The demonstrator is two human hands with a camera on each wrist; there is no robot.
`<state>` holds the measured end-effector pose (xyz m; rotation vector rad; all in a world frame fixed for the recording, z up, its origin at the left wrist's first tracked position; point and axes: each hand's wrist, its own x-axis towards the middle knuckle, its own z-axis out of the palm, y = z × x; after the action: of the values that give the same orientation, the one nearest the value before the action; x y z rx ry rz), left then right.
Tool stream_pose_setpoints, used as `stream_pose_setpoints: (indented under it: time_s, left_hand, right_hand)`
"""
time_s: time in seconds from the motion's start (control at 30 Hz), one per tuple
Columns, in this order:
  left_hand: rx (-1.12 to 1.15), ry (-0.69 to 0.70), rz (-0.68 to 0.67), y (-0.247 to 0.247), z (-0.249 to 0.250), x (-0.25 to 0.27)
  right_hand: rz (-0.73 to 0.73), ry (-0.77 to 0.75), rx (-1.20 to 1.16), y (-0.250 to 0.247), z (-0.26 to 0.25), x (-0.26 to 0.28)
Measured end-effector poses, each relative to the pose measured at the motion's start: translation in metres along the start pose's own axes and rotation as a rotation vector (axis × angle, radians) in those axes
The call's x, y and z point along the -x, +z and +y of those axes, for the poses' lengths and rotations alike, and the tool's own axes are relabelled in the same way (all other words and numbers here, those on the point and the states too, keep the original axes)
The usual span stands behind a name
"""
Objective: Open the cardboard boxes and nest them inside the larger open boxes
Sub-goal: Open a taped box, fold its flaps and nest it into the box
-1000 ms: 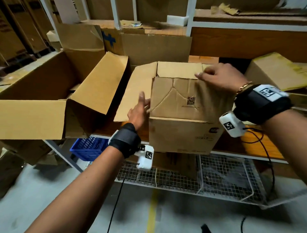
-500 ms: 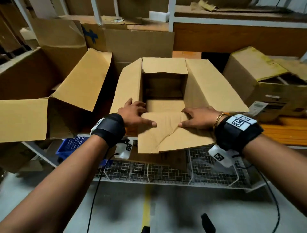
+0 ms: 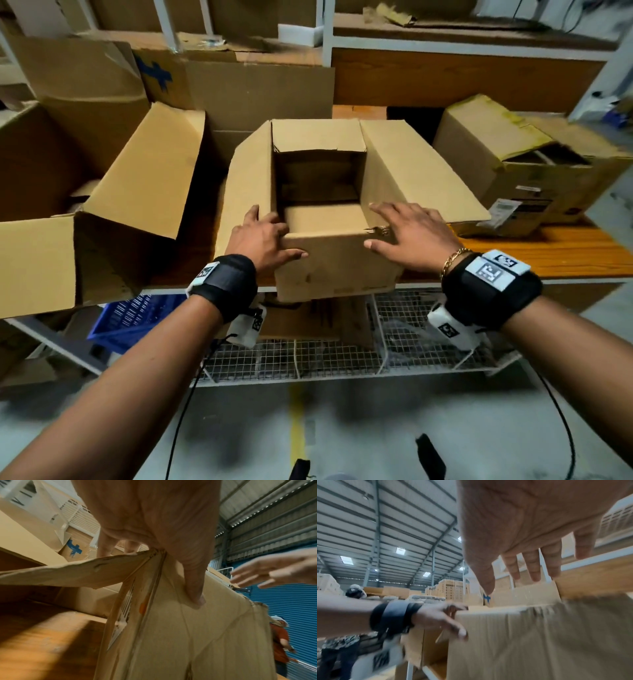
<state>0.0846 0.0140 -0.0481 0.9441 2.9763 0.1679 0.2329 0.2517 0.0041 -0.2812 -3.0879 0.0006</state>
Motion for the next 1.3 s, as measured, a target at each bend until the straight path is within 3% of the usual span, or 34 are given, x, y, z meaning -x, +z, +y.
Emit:
stream_pose_setpoints:
  time_s: [0.23,0.37,0.73,0.83,0.97,1.07,1.3]
  left_hand:
    - [-0.02,0.027,-0.064,-0.009,-0.011,0.007]
    - [0.025,0.018,-0.062,-0.014,-0.012,0.012]
    - [-0.064,0.039,-0.262,-0.038,-0.019,-0.004]
    - [0.0,-0.015,-0.274,-0.066,-0.03,-0.035]
    - [-0.099,-0.037,-0.214,-0.096,-0.038,-0.094]
    - [-0.091,-0.07,-0.19,-0.09,-0.031,-0.133]
    - [-0.028,-0.139,-0.312,-0.074,-0.04,-0.194]
  right_hand:
    - [0.061,0.032,-0.07,-0.092,-0.026,-0.065]
    - [0.096,0.086,-0.121,-0.103,-0.036,-0.123]
    - [-0.141,0.11,-0.174,-0.011,-0.049,-0.239]
    - [-0.195,0.083,-0.162,0.013,-0.047,-0.263]
    - [-0.256,0.066,-0.16,0.036,-0.039,-0.295]
    - [-0.321,0.085,-0.172,0.056,-0.032,-0.318]
    - [-0.426,0.202,-0.213,0.093,-0.024,-0.345]
